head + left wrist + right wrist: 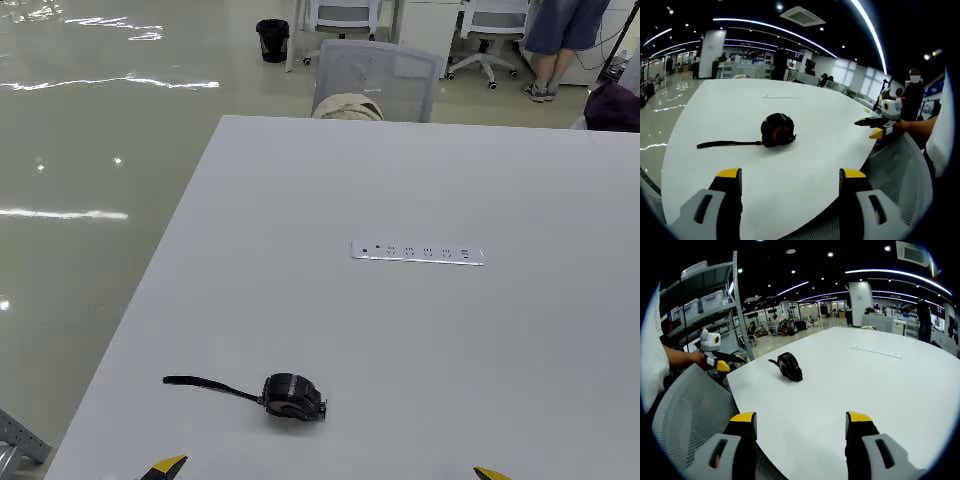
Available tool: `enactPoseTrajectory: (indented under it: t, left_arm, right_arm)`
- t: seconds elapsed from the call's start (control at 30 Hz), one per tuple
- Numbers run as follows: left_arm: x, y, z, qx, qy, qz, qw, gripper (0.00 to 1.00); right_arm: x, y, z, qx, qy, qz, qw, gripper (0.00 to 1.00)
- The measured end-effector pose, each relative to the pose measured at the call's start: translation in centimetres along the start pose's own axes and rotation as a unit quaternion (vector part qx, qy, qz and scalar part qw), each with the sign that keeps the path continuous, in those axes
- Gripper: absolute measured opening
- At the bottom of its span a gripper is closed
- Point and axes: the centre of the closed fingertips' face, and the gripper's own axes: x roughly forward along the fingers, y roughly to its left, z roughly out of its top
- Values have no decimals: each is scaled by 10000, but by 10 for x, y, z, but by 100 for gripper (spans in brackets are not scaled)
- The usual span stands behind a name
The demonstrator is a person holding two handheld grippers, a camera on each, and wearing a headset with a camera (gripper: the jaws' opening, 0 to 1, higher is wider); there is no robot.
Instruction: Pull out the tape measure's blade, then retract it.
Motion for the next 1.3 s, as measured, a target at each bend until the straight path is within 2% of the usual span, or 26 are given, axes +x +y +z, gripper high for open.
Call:
enactPoseTrajectory:
  t: [0.57, 1.3]
  left_arm:
    - [1, -3, -1, -2, 28, -67, 10000, 78]
    - [2, -2, -3, 12, 71, -87, 9999, 78]
  right_arm:
    - [1, 1, -1, -102, 38, 35, 9999, 73]
    - [2, 2, 0, -44, 16, 36, 10000, 72]
